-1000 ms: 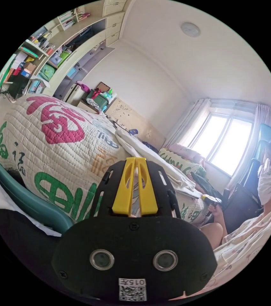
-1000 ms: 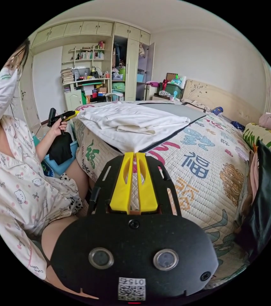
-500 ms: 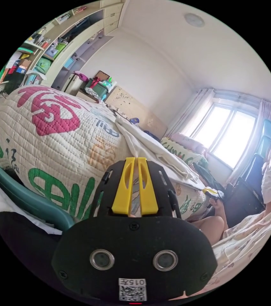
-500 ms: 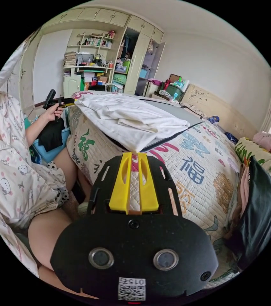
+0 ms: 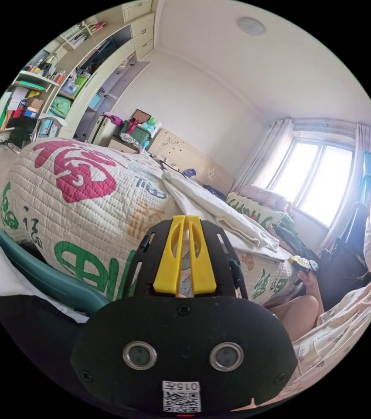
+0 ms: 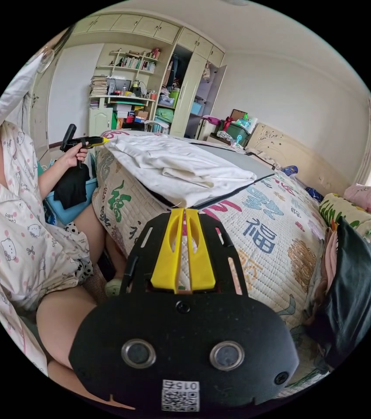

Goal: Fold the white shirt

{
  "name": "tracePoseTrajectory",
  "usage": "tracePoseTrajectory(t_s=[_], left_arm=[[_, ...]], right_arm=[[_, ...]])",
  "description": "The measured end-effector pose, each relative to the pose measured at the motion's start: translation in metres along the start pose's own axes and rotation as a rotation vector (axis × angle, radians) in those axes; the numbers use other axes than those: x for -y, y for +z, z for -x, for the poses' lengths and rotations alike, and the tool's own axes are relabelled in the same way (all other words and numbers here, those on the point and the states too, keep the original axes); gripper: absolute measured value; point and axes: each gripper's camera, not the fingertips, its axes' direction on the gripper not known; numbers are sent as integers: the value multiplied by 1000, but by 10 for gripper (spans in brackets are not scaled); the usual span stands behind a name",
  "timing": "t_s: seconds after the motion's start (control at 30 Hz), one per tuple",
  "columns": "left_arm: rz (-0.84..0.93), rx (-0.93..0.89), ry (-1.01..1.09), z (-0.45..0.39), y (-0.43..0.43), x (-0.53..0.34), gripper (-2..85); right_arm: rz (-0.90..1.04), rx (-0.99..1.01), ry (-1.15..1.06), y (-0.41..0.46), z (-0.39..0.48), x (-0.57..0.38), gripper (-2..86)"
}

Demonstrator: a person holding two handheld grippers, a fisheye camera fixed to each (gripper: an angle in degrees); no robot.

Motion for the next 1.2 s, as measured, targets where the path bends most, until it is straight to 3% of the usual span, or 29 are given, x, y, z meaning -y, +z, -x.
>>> tracePoseTrajectory(t_s=[0.13,0.4,0.67,0.8,1.0,1.2], left_arm=[[13,-33,-34,15,10,-8,-5],[18,-6,-2,24,22,-20,-5],[10,-17,-14,46,36,-48,-5],[9,-14,-10,56,45,-67,-5],[-78,48,83,49,38,-90,-5],[-19,97,128,70,49,-136,1]], right_arm=[[-54,60,34,0,-8,-6,62],[-68,53,73,4,-15,-14,70],[-34,19,70,25,-9,-23,61],[-35,-29,45,35,3,-23,8],[-32,-70,19,30,7,-33,-9],[-24,-67,-29,42,22,-48,-10]])
